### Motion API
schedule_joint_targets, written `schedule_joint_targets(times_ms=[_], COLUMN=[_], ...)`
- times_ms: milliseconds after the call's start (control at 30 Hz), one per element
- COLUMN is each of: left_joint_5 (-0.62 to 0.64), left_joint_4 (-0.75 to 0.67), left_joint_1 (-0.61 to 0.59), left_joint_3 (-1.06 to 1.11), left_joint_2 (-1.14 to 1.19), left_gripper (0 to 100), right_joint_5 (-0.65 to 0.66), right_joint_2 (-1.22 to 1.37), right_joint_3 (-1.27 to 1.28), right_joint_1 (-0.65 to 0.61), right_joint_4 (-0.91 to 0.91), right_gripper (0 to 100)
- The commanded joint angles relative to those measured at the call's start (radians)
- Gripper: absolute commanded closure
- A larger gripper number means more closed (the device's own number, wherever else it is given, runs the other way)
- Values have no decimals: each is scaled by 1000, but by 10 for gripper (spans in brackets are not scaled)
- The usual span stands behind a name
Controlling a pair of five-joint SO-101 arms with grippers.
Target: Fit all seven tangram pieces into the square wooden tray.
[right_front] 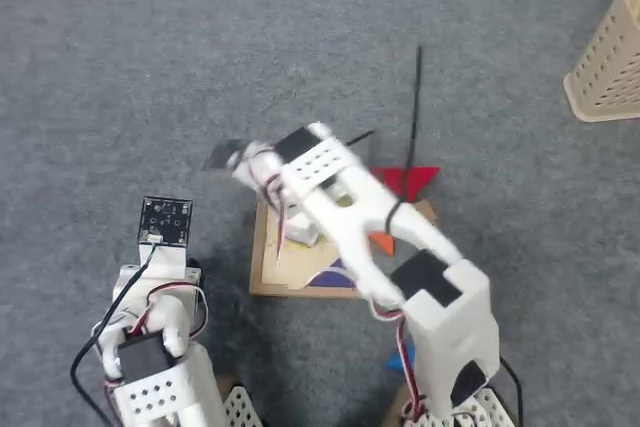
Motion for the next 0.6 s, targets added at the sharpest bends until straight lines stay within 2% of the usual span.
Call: schedule_joint_targets(times_ms=[0, 100, 267, 567], left_joint_5=[5, 5, 5, 5], left_joint_4=[2, 2, 2, 2], left_joint_1=[-3, -3, -3, -3], left_joint_3=[-13, -13, -13, -13], left_joint_2=[-15, -15, -15, -15], left_gripper=[844, 844, 844, 844], right_joint_5=[-224, -385, -414, -416], right_joint_2=[-128, -150, -131, 48], right_joint_3=[28, 130, 224, 153], right_joint_1=[108, 153, 182, 251], right_joint_4=[-67, -139, -194, -147], right_gripper=[859, 890, 857, 747])
